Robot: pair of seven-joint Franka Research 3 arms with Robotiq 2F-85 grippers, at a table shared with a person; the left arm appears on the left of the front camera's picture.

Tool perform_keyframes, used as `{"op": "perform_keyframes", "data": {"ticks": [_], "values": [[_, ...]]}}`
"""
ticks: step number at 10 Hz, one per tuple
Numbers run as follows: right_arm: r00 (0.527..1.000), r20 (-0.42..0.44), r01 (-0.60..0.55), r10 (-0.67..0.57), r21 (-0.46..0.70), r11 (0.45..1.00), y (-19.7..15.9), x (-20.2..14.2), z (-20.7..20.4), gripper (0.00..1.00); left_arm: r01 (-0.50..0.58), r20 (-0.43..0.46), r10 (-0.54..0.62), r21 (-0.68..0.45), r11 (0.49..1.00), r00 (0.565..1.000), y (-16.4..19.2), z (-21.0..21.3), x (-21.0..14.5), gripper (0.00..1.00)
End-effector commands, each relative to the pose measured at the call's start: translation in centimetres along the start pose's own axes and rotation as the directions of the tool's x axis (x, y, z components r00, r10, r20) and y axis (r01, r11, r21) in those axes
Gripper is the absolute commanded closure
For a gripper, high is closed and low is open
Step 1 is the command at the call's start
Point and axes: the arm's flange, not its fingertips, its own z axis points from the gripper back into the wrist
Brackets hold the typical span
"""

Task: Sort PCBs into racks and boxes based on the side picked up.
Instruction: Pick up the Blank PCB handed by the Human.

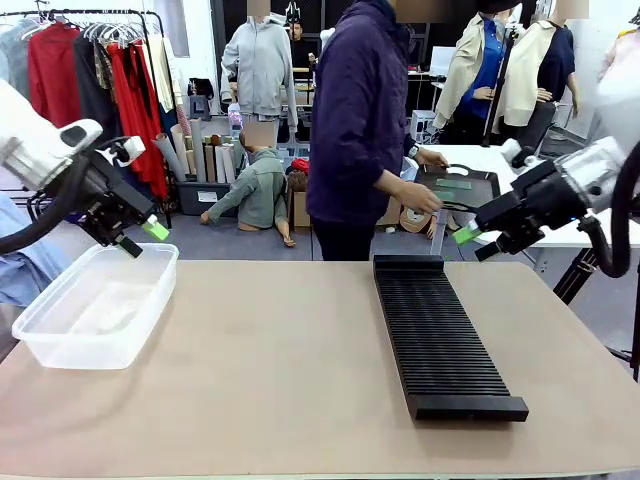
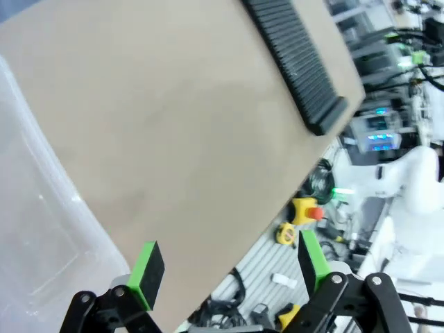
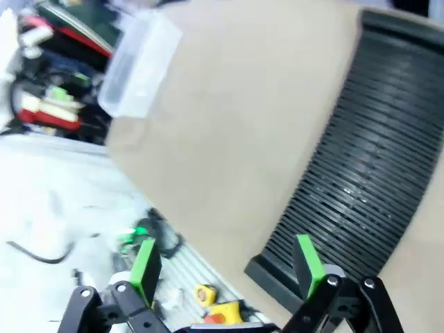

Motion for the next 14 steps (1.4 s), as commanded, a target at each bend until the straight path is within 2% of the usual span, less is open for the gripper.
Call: {"op": "perform_keyframes", "data": {"ticks": [1, 2, 4, 5, 6, 7, 9, 11, 13, 14], "values": [[0.999, 0.049, 0.008, -0.021, 0.251, 0.968, -2.7, 0.3, 1.0, 0.0, -0.02, 0.011, 0.022, -0.144, 0.989, 1.0, 2.0, 1.3, 0.1, 0.0], [0.995, 0.093, 0.001, -0.037, 0.361, 0.933, -4.0, -0.4, 1.9, 0.0, -0.026, 0.047, 0.037, -0.21, 0.977, 0.998, 3.1, 2.4, -0.6, 0.0], [0.983, 0.171, -0.015, -0.072, 0.461, 0.887, -5.8, -1.8, 3.5, 0.0, -0.035, 0.137, 0.077, -0.283, 0.958, 0.988, 5.3, 4.8, -2.1, 0.0], [0.975, 0.207, -0.027, -0.083, 0.48, 0.877, -6.2, -2.5, 4.4, 0.0, -0.035, 0.189, 0.098, -0.311, 0.95, 0.977, 6.1, 5.8, -3.2, 0.0], [0.97, 0.225, -0.029, -0.092, 0.482, 0.875, -6.4, -3.1, 5.0, 0.0, -0.041, 0.285, 0.15, -0.356, 0.934, 0.947, 7.7, 7.0, -4.6, 0.0], [0.967, 0.236, -0.027, -0.1, 0.483, 0.875, -6.6, -3.4, 5.3, 0.0, -0.064, 0.334, 0.208, -0.396, 0.916, 0.919, 8.8, 7.6, -5.8, 0.0], [0.961, 0.255, -0.029, -0.11, 0.486, 0.874, -6.9, -3.8, 5.8, 0.0, -0.121, 0.359, 0.306, -0.456, 0.882, 0.882, 11.2, 7.8, -8.3, 0.0], [0.953, 0.275, -0.026, -0.126, 0.488, 0.873, -7.1, -4.2, 6.4, 0.0, -0.139, 0.381, 0.357, -0.493, 0.859, 0.853, 13.0, 7.1, -11.0, 0.0], [0.948, 0.286, -0.021, -0.139, 0.493, 0.87, -7.4, -4.5, 6.4, 0.0, -0.127, 0.404, 0.365, -0.507, 0.853, 0.839, 13.8, 7.4, -12.2, 0.0], [0.959, 0.244, 0.008, -0.141, 0.475, 0.88, -7.5, -4.2, 6.5, 0.0, -0.082, 0.415, 0.319, -0.495, 0.865, 0.852, 13.0, 7.5, -12.2, 0.0]]}}
